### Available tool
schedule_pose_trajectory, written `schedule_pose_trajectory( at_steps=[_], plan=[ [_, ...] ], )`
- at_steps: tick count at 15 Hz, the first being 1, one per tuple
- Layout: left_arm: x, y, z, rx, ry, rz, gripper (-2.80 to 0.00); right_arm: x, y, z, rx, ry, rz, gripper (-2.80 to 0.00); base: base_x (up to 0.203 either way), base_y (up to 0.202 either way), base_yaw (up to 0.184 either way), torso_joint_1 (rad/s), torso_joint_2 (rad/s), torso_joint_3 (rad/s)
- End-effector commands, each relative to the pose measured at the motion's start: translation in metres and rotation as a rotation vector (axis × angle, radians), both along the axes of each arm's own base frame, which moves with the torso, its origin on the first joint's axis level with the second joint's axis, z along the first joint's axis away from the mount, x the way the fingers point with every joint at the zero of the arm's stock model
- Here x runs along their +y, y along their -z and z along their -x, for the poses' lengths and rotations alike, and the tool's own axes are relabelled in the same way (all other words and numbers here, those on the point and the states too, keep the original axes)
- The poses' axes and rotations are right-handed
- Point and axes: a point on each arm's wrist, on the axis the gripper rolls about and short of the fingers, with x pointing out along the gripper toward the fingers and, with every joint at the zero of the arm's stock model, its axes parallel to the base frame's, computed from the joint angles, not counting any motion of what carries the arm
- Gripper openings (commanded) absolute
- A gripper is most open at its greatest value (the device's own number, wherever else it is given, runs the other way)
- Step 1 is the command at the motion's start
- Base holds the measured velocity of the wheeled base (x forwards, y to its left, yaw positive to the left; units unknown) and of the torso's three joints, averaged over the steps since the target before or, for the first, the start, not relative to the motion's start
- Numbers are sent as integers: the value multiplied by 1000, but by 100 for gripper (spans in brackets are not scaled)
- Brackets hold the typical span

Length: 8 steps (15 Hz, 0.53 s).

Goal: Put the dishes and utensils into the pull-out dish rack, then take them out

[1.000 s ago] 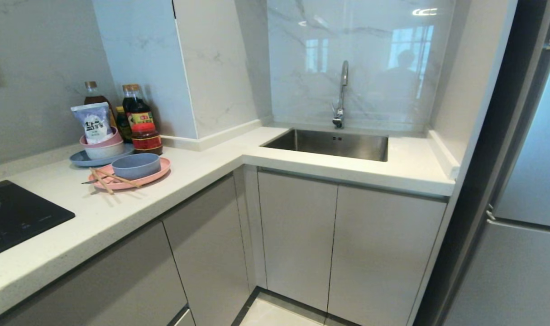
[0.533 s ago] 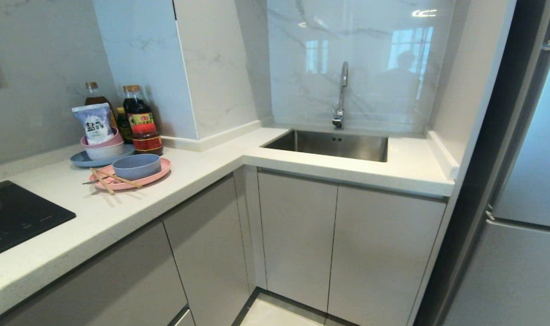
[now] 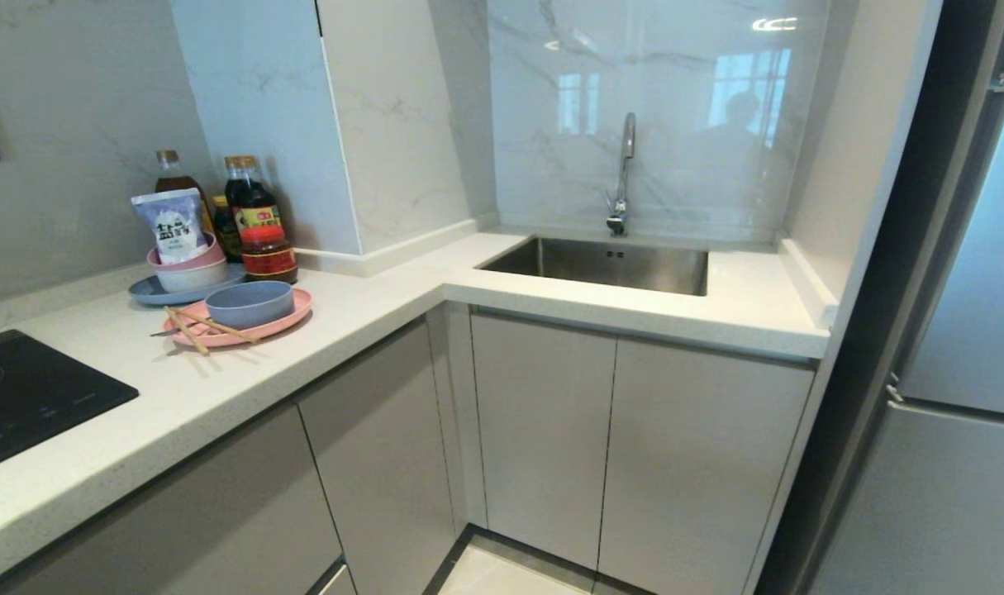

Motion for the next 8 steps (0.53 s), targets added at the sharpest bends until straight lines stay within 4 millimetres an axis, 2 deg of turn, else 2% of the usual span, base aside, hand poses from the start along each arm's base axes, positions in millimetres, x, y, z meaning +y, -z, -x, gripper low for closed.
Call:
schedule_pose_trajectory(
  at_steps=[1,8],
  plan=[
    [0,0,0,-1,0,-1,-280,0,0,0,0,0,1,-280,0,0,0,0,0,0],
    [0,0,0,-1,0,-1,-280,0,0,0,0,2,-4,-280,0,0,0,0,0,0]
  ],
)
